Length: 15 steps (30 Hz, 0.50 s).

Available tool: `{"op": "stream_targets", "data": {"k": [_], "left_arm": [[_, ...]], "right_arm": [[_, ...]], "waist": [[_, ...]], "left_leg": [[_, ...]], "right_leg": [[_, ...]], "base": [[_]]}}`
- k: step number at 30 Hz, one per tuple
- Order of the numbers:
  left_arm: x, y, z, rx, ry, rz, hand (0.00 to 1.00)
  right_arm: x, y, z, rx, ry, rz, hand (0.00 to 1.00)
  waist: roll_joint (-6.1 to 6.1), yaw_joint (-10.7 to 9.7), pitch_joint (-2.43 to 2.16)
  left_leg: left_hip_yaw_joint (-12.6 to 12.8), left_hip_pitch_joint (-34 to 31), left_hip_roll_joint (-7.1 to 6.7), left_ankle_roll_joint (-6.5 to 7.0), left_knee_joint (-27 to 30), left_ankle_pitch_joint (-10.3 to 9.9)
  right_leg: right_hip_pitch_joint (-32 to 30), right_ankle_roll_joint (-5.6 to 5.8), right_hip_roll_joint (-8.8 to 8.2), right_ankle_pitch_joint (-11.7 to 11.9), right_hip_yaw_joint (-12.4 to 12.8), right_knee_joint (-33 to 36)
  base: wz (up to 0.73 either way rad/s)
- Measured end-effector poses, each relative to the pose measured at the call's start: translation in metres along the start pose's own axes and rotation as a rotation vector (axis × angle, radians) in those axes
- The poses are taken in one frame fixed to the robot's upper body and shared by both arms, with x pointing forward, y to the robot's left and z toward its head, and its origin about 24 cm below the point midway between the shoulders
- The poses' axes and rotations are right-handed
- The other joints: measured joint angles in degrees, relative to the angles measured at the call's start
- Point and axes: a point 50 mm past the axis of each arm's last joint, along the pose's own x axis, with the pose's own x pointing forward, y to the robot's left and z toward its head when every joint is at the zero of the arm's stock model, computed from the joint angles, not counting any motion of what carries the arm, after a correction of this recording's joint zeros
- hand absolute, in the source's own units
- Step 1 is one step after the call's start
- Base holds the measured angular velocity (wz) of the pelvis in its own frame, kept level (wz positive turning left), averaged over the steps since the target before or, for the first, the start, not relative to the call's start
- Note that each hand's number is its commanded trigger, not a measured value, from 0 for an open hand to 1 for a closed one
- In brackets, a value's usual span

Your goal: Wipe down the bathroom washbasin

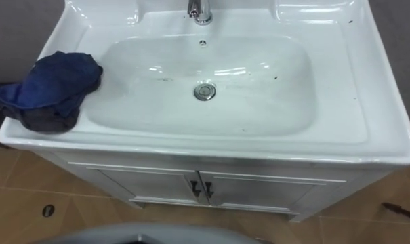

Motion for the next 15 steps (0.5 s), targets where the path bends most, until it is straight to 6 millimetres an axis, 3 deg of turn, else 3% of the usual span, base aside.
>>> {"op": "stream_targets", "data": {"k": [6,8,15], "left_arm": [[-0.007,0.025,-0.072,0.336,0.124,-0.081,0.00],[-0.011,0.034,-0.093,0.475,0.175,-0.162,0.00],[-0.030,0.029,-0.127,0.831,0.257,-0.553,0.00]], "right_arm": [[0.001,0.003,0.001,0.005,0.030,0.027,0.00],[0.001,0.006,-0.001,0.005,0.042,0.050,0.00],[0.002,0.006,0.002,0.005,0.067,0.098,0.00]], "waist": [[-0.88,-0.9,-0.18],[-1.50,-2.7,-0.06],[-1.68,-5.6,0.04]], "left_leg": [[-0.5,0.2,-0.02,0.06,-0.2,0.0],[-1.2,0.4,0.04,0.17,-0.1,-0.1],[-1.7,0.4,0.11,0.36,0.2,-0.2]], "right_leg": [[1.0,0.22,-0.04,0.1,-0.8,-1.1],[2.4,0.34,-0.27,0.2,-1.9,-2.1],[4.0,0.72,0.08,0.6,-2.5,-3.8]], "base": [[0.09],[0.23],[0.09]]}}
